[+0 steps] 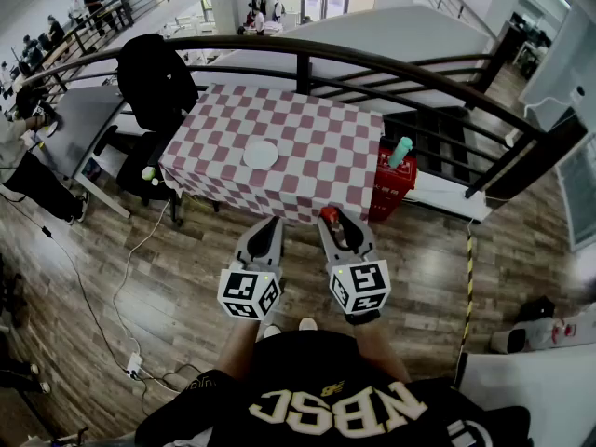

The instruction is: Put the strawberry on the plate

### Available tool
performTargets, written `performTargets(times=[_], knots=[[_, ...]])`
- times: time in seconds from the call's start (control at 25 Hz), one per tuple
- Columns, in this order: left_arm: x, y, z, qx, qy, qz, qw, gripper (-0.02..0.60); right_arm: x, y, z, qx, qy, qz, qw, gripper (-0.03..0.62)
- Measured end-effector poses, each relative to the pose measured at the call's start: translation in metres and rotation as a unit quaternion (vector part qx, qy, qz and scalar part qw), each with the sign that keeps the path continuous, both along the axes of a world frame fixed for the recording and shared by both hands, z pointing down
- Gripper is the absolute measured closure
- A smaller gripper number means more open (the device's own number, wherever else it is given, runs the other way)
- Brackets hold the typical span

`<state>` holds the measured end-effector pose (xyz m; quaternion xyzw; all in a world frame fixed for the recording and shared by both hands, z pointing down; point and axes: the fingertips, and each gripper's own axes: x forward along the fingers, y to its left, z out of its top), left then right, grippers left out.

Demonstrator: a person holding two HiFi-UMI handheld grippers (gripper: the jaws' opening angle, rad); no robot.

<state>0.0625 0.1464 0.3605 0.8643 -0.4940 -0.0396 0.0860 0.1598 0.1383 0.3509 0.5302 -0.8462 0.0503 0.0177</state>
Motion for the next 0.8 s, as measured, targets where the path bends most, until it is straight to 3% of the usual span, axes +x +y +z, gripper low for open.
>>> performTargets(times=[0.24,0.4,0.8], knots=[[0.02,0.007,0.007,0.0,-0.014,-0.004,0.9999,0.572,0.009,0.01,0.012,0.0,-0.018,-0.011,1.0,0.451],[0.01,0.015,0.012,-0.006,-0.03,-0.027,0.9992,0.572,-0.007,0.017,0.018,-0.002,-0.032,-0.038,0.999,0.451],[-0.001,0.004,0.034,-0.027,-0.035,-0.045,0.998,0.572,-0.016,-0.004,0.047,-0.046,-0.055,-0.038,0.997,0.451]])
